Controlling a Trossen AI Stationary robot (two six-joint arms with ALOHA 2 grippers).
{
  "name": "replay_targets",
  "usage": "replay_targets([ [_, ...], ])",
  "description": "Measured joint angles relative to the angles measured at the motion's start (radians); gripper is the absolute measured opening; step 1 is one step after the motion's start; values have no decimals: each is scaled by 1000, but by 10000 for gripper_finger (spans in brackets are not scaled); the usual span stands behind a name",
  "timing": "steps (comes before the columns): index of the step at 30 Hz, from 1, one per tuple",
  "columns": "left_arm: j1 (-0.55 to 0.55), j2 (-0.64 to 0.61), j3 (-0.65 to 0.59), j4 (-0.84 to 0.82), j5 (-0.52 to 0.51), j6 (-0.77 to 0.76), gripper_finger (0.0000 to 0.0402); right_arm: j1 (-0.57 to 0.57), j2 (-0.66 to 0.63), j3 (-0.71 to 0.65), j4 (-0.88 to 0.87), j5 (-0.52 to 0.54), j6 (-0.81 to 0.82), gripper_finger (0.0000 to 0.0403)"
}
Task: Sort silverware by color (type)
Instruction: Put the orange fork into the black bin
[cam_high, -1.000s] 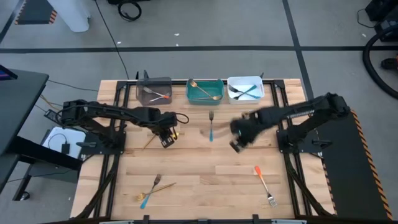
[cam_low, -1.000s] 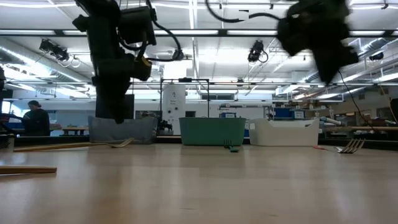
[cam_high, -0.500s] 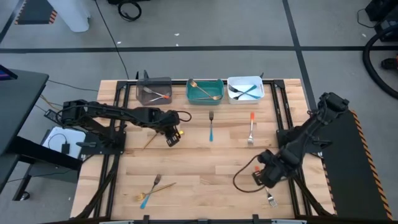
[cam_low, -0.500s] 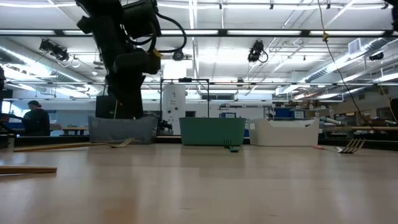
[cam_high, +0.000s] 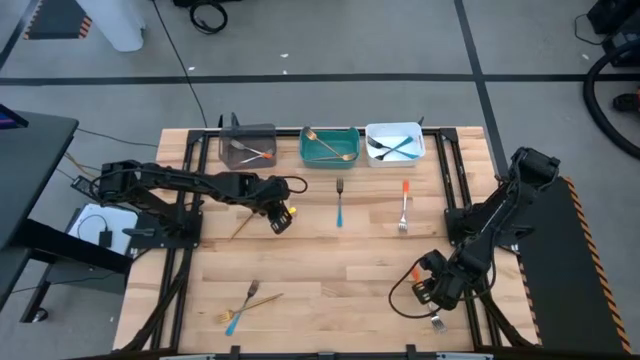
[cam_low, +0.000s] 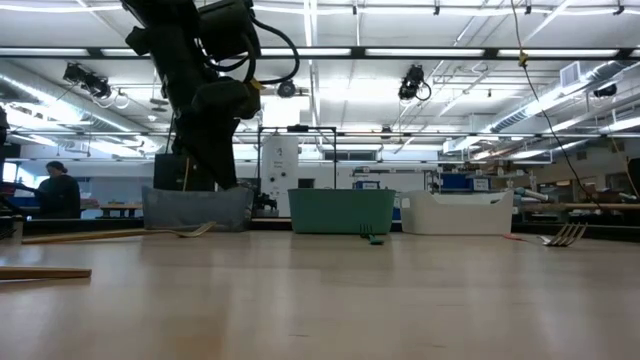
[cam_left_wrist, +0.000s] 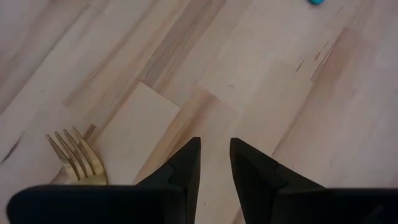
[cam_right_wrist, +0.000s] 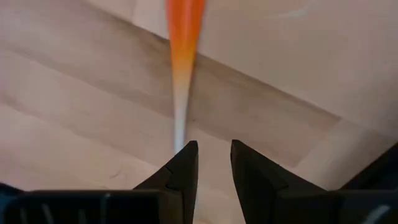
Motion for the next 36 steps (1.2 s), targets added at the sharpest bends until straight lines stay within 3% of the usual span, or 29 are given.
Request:
replay_targets([
  [12, 0, 0, 0, 2, 1, -1, 96, 0, 7, -16, 106, 14, -30, 103],
  [19, 0, 0, 0, 5, 1, 0, 96, 0, 113, -12, 175, -21, -15, 103],
  [26, 0, 1, 0, 8, 1, 1, 96, -10, 208, 44, 111, -59, -26, 101],
  [29, 0, 1, 0, 9, 1, 1, 96, -23, 231, 58, 72, -66, -35, 84],
  [33, 0, 1, 0, 12, 1, 1, 96, -46, 224, 56, 54, -55, -78, 25],
  [36, 0, 1, 0, 12, 1, 0, 96, -69, 203, 48, 51, -45, -119, 16],
])
